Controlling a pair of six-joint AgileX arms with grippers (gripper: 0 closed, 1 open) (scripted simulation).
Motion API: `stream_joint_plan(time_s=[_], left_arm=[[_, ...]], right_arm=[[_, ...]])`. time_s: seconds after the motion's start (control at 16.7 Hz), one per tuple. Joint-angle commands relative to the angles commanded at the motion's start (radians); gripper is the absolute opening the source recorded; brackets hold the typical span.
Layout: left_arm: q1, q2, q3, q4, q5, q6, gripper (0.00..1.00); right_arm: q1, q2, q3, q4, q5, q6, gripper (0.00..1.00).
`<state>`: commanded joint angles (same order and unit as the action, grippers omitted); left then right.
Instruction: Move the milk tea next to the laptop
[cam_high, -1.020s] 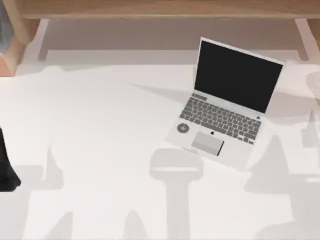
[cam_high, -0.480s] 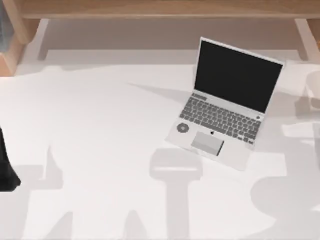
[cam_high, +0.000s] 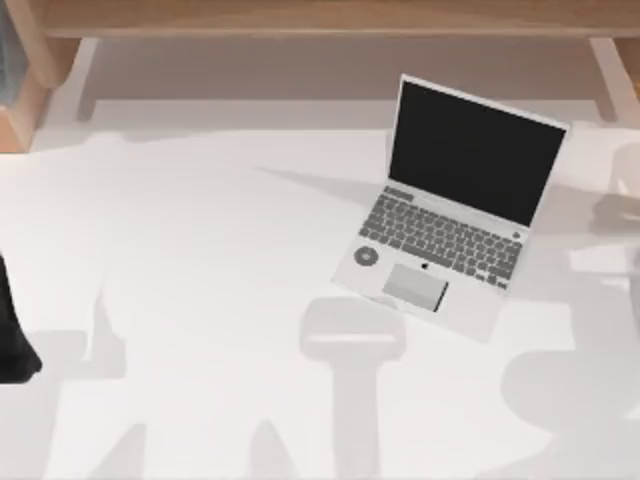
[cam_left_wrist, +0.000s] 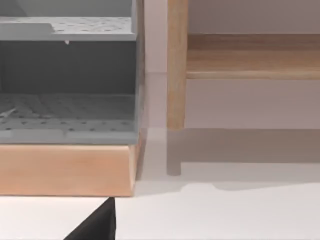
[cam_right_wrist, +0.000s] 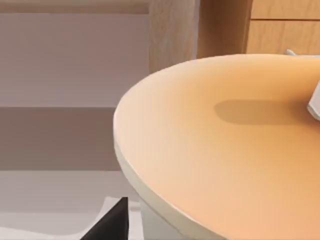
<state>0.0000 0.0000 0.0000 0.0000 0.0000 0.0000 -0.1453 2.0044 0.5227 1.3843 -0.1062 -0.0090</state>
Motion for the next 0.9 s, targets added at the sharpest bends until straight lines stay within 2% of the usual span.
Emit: stream_joint_plan(time_s=[0.6,0.9], left_arm=[[0.000,0.000,0.000,0.000,0.000,0.000,1.00],[0.000,0.000,0.000,0.000,0.000,0.000,1.00]], right_arm=[[0.000,0.000,0.000,0.000,0.000,0.000,0.02],[0.000,0.000,0.000,0.000,0.000,0.000,0.00]])
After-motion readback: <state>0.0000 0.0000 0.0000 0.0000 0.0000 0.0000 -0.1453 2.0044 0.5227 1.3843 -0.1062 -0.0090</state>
